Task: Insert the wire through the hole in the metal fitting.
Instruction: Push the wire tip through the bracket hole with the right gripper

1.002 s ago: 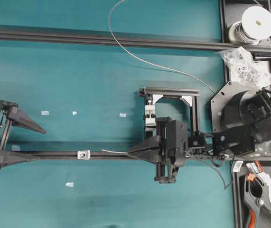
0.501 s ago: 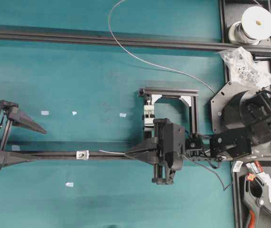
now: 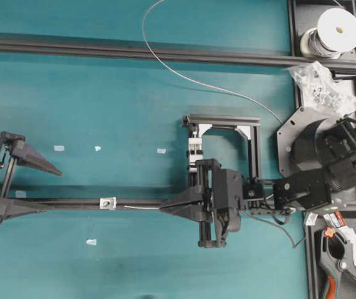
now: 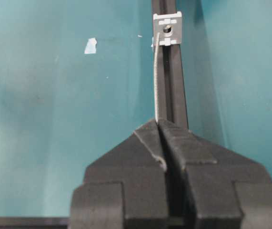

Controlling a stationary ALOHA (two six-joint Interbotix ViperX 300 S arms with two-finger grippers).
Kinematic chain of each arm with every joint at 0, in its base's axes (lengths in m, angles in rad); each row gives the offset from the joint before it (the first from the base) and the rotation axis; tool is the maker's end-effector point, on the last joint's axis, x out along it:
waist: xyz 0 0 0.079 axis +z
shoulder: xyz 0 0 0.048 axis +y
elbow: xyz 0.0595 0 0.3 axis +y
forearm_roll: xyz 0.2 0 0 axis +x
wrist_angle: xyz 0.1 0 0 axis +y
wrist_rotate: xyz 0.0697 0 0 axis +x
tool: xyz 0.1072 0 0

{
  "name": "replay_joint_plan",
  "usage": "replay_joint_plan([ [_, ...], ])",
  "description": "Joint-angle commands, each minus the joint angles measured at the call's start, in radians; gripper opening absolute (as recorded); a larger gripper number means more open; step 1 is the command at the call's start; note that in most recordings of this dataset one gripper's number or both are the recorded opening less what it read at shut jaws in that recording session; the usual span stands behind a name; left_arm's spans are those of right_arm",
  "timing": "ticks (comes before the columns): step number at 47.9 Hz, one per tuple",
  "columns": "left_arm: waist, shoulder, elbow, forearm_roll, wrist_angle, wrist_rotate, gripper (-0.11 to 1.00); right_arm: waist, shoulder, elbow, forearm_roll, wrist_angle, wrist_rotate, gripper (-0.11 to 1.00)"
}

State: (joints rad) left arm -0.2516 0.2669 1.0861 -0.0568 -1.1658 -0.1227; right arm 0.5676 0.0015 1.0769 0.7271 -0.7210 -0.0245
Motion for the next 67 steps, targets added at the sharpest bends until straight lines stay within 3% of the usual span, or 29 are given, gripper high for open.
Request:
replay_joint_plan([
  [1,-0.003,-0.020,-0.009,0.002,-0.006,0.002,0.79,0.003,-0.014,-0.018,-0.002,-0.003,-0.002,0.00],
  [67,-0.003,-0.023,-0.012,0.002,0.005,0.003,0.79,-0.048,0.040,-0.060,-0.002,0.021,-0.006,0.00],
])
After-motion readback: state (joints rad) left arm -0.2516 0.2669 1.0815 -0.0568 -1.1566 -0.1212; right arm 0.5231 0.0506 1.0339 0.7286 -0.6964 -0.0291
